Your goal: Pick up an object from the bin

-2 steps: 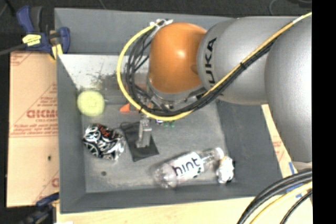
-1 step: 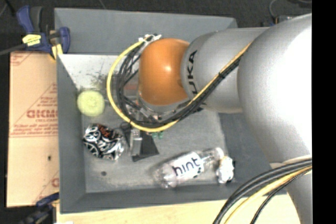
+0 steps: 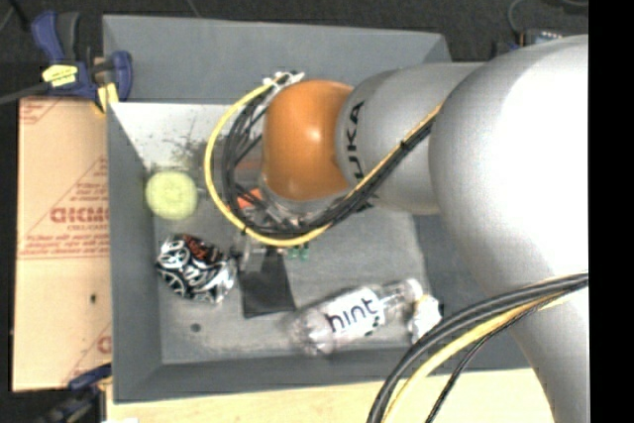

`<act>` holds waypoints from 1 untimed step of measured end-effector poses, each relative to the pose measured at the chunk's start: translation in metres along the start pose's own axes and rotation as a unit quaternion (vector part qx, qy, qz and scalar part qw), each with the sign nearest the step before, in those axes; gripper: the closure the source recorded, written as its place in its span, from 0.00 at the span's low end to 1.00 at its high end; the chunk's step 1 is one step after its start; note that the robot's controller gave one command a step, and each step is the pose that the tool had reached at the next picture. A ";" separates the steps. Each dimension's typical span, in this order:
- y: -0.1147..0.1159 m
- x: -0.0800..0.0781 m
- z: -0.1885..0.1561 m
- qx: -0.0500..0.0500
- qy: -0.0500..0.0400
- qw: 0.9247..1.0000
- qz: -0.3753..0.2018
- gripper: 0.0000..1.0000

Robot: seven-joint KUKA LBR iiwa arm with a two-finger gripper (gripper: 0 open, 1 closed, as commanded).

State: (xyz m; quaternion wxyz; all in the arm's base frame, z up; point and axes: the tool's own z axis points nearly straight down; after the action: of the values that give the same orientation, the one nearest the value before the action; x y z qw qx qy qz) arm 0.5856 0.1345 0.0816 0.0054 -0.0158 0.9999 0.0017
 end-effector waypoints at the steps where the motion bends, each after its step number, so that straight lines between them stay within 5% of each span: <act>1: 0.000 0.000 0.000 0.000 0.000 1.000 0.000 1.00</act>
Offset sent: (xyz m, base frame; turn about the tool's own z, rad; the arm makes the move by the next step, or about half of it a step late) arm 0.0024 0.0148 0.1059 -0.8924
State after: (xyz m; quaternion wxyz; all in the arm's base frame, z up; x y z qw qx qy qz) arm 0.5856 0.1346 0.0816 0.0054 -0.0154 0.9999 0.0018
